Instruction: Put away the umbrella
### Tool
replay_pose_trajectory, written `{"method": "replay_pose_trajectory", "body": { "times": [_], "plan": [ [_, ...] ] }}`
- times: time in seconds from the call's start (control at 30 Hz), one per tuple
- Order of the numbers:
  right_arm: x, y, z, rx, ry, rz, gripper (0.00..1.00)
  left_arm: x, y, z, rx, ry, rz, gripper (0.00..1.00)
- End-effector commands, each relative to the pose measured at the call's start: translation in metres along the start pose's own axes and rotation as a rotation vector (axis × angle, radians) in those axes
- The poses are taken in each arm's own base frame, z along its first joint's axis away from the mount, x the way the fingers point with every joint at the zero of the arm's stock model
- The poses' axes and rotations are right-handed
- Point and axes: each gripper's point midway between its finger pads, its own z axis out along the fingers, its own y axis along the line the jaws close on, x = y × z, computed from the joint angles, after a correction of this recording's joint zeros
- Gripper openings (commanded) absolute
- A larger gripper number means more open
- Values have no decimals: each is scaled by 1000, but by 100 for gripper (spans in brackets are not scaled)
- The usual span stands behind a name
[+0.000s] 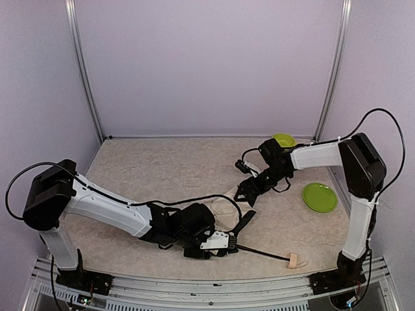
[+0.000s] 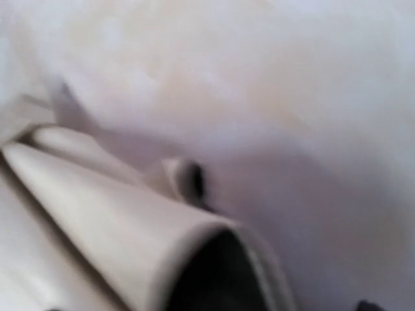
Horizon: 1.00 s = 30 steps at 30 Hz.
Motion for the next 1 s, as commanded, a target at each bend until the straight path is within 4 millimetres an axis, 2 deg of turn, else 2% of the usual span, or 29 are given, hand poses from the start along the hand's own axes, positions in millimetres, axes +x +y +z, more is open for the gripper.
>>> {"method": "replay_pose_trajectory", "body": {
  "times": [0.0, 0.07, 0.1, 0.13, 0.3, 0.4, 0.5, 0.63, 0.7, 0.87, 0.97],
  "plan": [
    [7, 48, 16, -199, 30, -43, 78, 56, -51, 16, 155, 180, 33, 58],
    [1, 70, 12, -273, 16, -68, 38, 54, -51, 16, 158, 172, 36, 56],
    [-2, 81, 6, -305, 4, -82, 13, 54, -52, 16, 163, 169, 37, 56],
    [-7, 93, -1, -335, -14, -97, 0, 54, -53, 15, 168, 165, 37, 55],
    [-39, 166, -67, -477, -200, -218, 0, 46, -55, 17, 222, 121, -1, 55],
    [-37, 201, -95, -540, -290, -250, 0, 37, -50, 18, 269, 62, -80, 55],
    [-22, 213, -97, -500, -326, -247, 0, 35, -42, 23, 312, 25, -179, 54],
    [14, 228, -86, -542, -345, -244, 0, 35, -37, 31, 354, -1, -271, 54],
    [28, 224, -83, -534, -354, -212, 0, 35, -34, 31, 362, -20, -314, 54],
    [48, 218, -102, -490, -446, -225, 0, 36, -35, 29, 382, -51, -351, 57],
    [67, 220, -97, -476, -430, -257, 0, 37, -30, 35, 380, -52, -387, 57]
  ]
}}
